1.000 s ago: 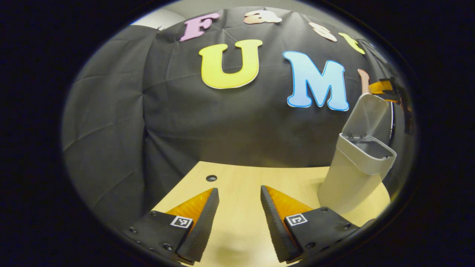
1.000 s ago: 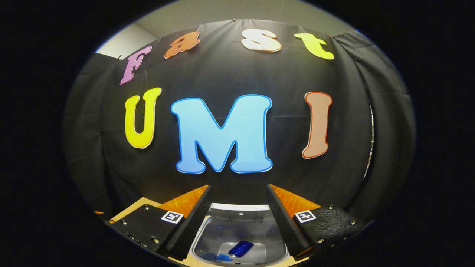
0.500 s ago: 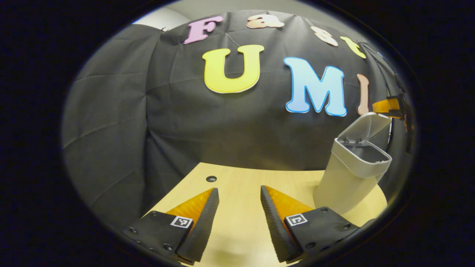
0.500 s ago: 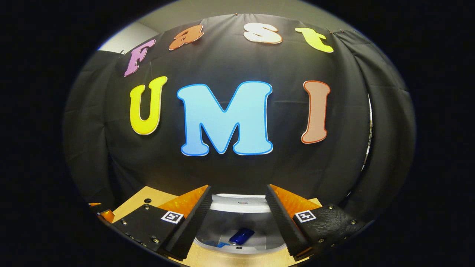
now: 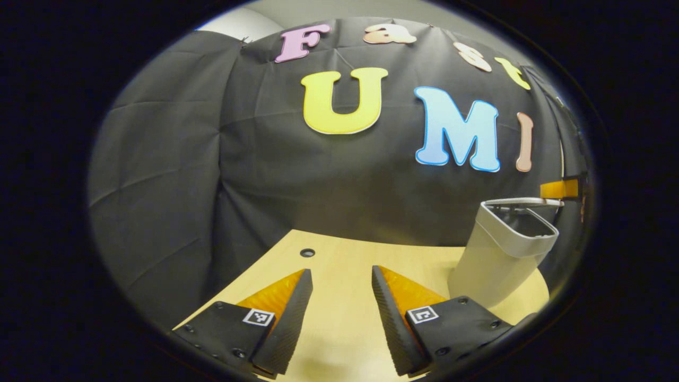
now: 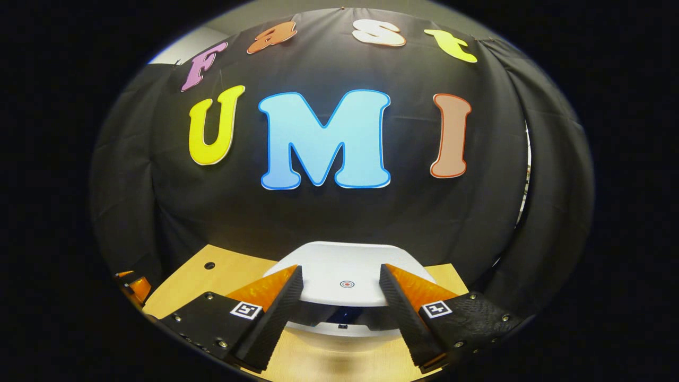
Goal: Press the lid of the desktop garbage bin to open it, pick up the crumpled paper on the desktop and throw it into the bin, then pick up the pop can on the desktop and drop it into the bin, and finally close the garbage bin lid.
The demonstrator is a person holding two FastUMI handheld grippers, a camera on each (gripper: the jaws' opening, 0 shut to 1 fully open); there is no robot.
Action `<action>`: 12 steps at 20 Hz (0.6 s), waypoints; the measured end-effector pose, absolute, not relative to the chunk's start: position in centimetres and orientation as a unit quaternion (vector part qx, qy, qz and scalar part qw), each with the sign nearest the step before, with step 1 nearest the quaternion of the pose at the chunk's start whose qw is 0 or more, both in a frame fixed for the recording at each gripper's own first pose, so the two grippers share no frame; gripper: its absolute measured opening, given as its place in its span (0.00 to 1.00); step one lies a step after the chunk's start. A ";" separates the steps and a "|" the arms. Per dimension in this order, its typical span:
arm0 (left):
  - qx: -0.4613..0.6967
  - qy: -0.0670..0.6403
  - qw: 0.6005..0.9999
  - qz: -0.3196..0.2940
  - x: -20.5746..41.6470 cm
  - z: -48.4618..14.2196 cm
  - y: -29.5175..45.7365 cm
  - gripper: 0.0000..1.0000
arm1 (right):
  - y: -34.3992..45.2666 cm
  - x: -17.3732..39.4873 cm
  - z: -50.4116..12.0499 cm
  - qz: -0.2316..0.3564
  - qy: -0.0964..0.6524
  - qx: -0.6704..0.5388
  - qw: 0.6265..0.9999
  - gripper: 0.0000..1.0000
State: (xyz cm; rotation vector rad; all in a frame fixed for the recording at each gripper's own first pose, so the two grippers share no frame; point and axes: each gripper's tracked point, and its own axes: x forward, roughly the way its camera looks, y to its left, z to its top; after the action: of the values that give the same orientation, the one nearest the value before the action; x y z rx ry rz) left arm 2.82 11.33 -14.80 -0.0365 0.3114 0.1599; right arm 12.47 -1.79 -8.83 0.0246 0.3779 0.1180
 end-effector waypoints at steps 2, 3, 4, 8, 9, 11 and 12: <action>-0.022 0.154 0.984 0.084 2.4 -14.7 11.5 0.76 | -1.7 12.1 -9.9 0.058 0.197 0.013 0.979 0.94; -0.022 0.153 0.984 0.086 2.4 -14.6 11.5 0.76 | -1.7 12.0 -10.4 0.058 0.200 0.012 0.978 0.94; -0.022 0.152 0.984 0.088 2.2 -14.7 11.7 0.76 | -1.6 11.9 -11.0 0.058 0.203 0.012 0.977 0.94; -0.018 0.150 0.984 0.094 2.0 -14.5 11.9 0.76 | -1.4 11.4 -13.2 0.058 0.222 0.012 0.973 0.94; -0.018 0.150 0.984 0.094 2.0 -14.5 11.9 0.77 | -1.5 11.3 -13.4 0.058 0.222 0.009 0.973 0.94; -0.019 0.151 0.984 0.096 2.0 -14.5 12.0 0.77 | -1.4 11.3 -13.8 0.057 0.222 0.004 0.973 0.94; -0.020 0.151 0.984 0.097 1.8 -14.5 12.0 0.77 | -1.3 11.2 -13.6 0.056 0.216 0.003 0.975 0.94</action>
State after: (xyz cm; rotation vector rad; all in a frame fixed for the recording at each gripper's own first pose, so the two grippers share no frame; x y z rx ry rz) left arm 1.85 12.00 -14.53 -0.0394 0.3039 0.1952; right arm 11.19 -1.34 -13.63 0.0058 0.4364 0.1123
